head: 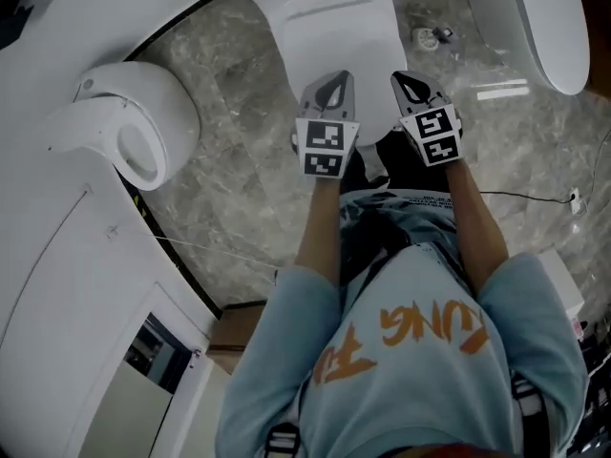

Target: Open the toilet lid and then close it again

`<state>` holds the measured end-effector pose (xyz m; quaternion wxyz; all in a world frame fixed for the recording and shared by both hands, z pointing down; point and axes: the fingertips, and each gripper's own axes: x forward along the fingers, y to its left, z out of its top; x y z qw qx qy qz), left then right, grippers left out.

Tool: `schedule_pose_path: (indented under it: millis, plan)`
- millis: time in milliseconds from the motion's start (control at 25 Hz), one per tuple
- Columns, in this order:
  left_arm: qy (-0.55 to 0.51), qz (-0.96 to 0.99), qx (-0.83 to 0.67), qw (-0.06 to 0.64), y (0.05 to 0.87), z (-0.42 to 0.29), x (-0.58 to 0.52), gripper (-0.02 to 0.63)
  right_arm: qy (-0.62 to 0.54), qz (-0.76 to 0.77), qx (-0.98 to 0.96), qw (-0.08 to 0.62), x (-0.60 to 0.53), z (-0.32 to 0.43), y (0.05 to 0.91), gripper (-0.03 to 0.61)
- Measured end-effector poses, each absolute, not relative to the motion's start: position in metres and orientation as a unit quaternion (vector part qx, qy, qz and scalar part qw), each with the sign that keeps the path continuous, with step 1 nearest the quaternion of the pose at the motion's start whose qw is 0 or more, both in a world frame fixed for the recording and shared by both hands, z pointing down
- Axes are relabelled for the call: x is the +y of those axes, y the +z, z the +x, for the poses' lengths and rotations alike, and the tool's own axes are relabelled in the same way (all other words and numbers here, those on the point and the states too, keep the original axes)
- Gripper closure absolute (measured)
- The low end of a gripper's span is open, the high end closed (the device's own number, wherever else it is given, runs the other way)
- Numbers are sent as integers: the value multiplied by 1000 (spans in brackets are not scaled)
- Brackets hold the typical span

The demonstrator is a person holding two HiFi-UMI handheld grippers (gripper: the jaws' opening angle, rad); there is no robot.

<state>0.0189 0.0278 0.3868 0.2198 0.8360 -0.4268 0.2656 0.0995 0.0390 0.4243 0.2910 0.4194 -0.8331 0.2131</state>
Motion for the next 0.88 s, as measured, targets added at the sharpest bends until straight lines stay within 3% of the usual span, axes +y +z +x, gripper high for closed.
schedule_pose_path:
  millis: [520,880]
  plan:
    - [102,789,-601,70,144,-24,-29,588,66,482,-872,60,-65,78,145,566]
    - [50,759,-648,-22,26,-55,-22,587,-18,468,-883,21,-52,51,44,566]
